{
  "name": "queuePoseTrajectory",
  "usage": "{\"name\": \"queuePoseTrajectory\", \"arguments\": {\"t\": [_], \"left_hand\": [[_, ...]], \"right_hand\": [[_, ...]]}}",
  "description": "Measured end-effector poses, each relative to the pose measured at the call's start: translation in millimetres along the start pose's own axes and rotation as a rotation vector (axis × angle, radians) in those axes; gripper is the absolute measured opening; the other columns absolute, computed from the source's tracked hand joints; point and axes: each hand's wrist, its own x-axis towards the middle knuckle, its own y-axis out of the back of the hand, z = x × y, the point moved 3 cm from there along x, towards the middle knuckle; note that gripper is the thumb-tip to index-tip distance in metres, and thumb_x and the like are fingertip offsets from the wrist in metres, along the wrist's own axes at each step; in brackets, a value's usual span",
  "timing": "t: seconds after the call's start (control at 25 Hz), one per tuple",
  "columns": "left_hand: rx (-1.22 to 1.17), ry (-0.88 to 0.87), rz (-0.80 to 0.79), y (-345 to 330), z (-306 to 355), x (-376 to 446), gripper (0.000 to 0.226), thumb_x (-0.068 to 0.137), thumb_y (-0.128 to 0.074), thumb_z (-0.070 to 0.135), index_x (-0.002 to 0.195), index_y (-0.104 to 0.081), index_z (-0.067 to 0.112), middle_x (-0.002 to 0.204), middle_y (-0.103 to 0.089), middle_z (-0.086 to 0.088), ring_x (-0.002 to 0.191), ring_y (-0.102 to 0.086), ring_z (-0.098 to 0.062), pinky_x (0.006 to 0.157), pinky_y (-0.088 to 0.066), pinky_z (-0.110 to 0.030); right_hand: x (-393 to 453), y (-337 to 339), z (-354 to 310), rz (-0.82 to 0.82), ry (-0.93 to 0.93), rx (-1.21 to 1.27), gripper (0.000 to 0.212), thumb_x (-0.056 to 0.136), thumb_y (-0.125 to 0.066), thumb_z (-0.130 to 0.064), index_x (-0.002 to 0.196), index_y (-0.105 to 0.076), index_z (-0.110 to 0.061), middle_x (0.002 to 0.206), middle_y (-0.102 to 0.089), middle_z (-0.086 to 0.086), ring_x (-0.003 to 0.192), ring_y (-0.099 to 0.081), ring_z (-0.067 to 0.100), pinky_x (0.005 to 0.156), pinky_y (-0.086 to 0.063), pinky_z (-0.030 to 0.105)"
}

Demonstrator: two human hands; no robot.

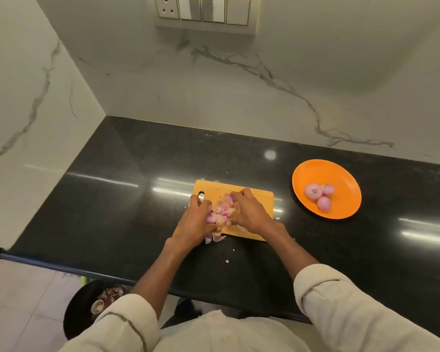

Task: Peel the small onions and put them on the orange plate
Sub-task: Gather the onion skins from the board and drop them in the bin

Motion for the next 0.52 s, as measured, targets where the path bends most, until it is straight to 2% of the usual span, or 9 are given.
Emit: {"name": "queuePoseTrajectory", "arguments": {"t": [0.08,0.16,0.24,0.32,0.44,0.52], "left_hand": [[-0.094,0.015,0.021,-1,-6,2,0.060,0.090,-0.085,0.029,0.141,-0.054,0.018,0.137,-0.039,-0.002,0.114,-0.063,-0.025,0.096,-0.054,-0.035],[-0.196,0.013,0.036,1,-10,0,0.066,0.090,-0.086,0.026,0.147,-0.054,0.020,0.139,-0.041,0.000,0.118,-0.062,-0.023,0.095,-0.052,-0.032],[-0.277,-0.012,0.031,1,-18,-3,0.076,0.086,-0.089,0.026,0.152,-0.052,0.022,0.146,-0.039,0.003,0.123,-0.058,-0.018,0.098,-0.053,-0.032],[-0.353,-0.034,0.018,0,-27,-4,0.085,0.082,-0.093,0.032,0.154,-0.049,0.026,0.151,-0.035,0.005,0.123,-0.057,-0.016,0.101,-0.056,-0.036],[-0.456,-0.024,0.104,2,-38,-6,0.067,0.093,-0.080,0.047,0.152,-0.052,0.030,0.145,-0.040,0.008,0.109,-0.062,-0.020,0.096,-0.059,-0.038],[-0.319,0.001,0.258,9,-48,-7,0.054,0.102,-0.067,0.050,0.148,-0.056,0.023,0.145,-0.046,0.001,0.119,-0.057,-0.020,0.100,-0.056,-0.043]], "right_hand": [[1,-7,-1,0.090,0.014,0.012,0.063,0.086,-0.084,-0.013,0.143,-0.057,-0.019,0.133,-0.051,0.000,0.120,-0.057,0.024,0.094,-0.047,0.030],[-3,-13,0,0.193,-0.012,0.053,0.052,0.089,-0.077,-0.008,0.138,-0.062,-0.019,0.130,-0.056,-0.001,0.119,-0.057,0.021,0.088,-0.042,0.025],[-5,-15,-1,0.216,-0.033,0.119,0.060,0.089,-0.077,-0.007,0.144,-0.058,-0.021,0.136,-0.053,-0.002,0.123,-0.055,0.017,0.091,-0.039,0.021],[-4,-14,-6,0.160,-0.035,0.134,0.070,0.088,-0.079,-0.008,0.151,-0.053,-0.023,0.140,-0.049,-0.003,0.123,-0.054,0.016,0.092,-0.040,0.020],[1,-13,-10,0.155,-0.040,0.110,0.055,0.090,-0.076,-0.004,0.141,-0.063,-0.021,0.131,-0.052,-0.002,0.114,-0.055,0.017,0.087,-0.043,0.023],[2,-11,-9,0.177,-0.075,0.149,0.050,0.091,-0.070,0.000,0.137,-0.066,-0.019,0.128,-0.054,0.000,0.115,-0.056,0.018,0.088,-0.044,0.024]]}}
